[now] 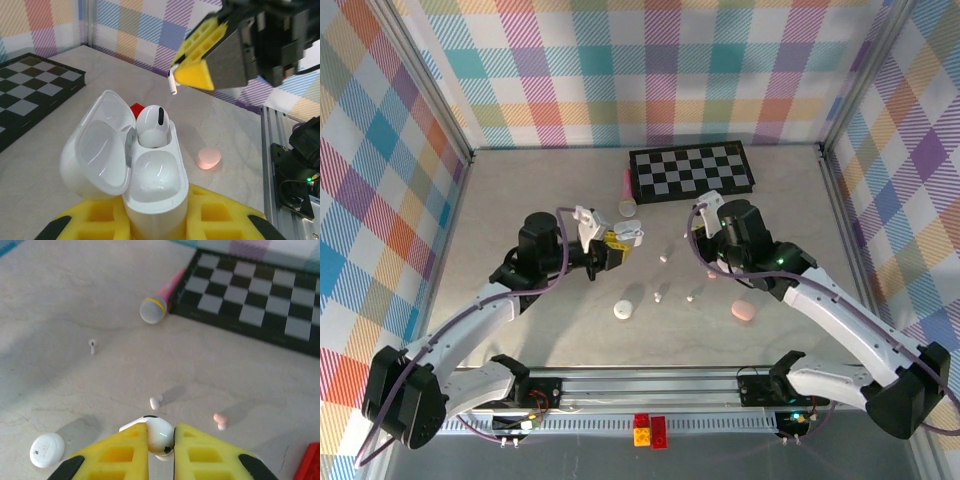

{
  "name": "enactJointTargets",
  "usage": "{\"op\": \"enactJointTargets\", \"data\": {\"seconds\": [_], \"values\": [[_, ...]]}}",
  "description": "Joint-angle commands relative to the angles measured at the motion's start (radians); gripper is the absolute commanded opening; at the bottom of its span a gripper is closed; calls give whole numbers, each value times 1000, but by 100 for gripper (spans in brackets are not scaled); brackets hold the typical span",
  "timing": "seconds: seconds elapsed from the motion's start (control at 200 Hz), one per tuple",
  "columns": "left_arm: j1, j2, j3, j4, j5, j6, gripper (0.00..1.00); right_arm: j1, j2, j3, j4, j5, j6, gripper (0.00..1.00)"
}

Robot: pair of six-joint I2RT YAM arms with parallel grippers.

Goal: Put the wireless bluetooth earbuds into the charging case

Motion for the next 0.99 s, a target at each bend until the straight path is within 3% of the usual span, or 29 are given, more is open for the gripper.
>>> {"op": "enactJointTargets", "data": {"seconds": [0.0,0.36,0.99], "values": [[-42,25,55,45,-19,18,1,62,-26,63,-3,65,-95,16],[-133,91,95,54,-59,34,1,187,6,150,50,87,-205,16],[-145,91,108,70,-65,17,1,272,93,180,103,135,-275,16]]}}
